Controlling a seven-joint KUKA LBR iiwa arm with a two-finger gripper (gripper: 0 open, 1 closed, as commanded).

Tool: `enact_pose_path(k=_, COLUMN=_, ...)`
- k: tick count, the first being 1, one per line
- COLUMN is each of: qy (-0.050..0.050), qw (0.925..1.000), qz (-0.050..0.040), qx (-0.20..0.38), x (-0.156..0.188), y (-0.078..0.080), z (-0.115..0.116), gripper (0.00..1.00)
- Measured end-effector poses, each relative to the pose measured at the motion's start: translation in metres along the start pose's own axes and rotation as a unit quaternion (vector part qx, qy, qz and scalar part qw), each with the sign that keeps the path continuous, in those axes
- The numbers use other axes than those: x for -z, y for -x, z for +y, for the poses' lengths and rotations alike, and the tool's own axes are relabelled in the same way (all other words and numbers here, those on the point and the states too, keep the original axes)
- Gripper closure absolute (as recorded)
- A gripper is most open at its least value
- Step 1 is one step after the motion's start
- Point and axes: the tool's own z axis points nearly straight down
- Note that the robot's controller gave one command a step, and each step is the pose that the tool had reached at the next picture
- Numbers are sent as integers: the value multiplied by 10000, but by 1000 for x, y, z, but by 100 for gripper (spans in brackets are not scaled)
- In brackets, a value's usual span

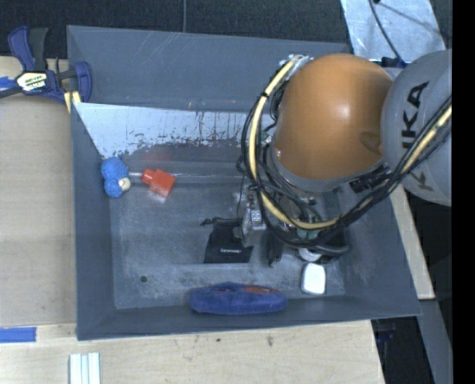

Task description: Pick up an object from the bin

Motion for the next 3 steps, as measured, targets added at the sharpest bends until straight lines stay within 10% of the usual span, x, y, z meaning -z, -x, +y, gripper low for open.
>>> enact_pose_path(k=1, qy=-26, qw=9285, qz=63, qx=-3713, x=-88, y=1, z=-7, gripper=100)
enact_pose_path(k=2, qy=11, qw=9268, qz=5, qx=-3756, x=104, y=9, z=26, gripper=100)
enact_pose_path(k=3, qy=-42, qw=9188, qz=66, qx=-3945, x=-8, y=53, z=-1, gripper=100)
